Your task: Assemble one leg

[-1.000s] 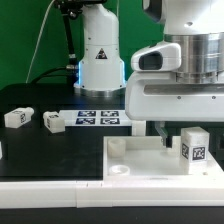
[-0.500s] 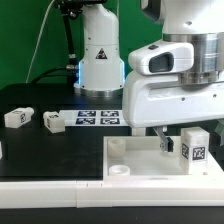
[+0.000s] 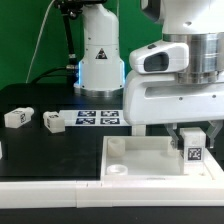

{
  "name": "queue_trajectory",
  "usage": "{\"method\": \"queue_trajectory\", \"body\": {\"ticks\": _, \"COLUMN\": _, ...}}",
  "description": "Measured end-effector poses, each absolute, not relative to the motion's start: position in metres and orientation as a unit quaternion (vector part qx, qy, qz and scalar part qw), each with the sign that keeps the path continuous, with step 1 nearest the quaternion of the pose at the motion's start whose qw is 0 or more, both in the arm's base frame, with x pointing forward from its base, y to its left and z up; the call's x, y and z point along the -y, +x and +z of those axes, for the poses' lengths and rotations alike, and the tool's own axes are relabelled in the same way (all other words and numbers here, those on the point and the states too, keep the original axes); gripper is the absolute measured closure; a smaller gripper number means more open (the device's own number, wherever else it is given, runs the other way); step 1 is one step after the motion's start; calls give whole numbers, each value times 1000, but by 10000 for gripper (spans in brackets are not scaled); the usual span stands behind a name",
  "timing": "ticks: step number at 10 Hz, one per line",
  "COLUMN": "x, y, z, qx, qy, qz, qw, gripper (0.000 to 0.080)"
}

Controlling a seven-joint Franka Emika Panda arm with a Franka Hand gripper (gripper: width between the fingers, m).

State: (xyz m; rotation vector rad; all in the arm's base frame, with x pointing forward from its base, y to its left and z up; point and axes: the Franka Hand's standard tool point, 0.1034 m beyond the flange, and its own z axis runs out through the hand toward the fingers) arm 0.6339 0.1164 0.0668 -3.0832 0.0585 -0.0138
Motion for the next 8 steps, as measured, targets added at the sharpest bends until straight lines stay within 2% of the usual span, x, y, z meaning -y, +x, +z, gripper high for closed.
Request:
{"method": "queue_trajectory", "body": {"ticks": 3, "x": -113, "y": 634, "z": 67, "qx": -197, "qy": -980, "qz": 1, "qw": 29, "gripper": 509}}
{"method": "queue_trajectory", "body": {"ticks": 8, "x": -86, "y": 632, "z": 67, "qx": -383, "qy": -924, "qz": -5, "qw": -1, "gripper": 498}}
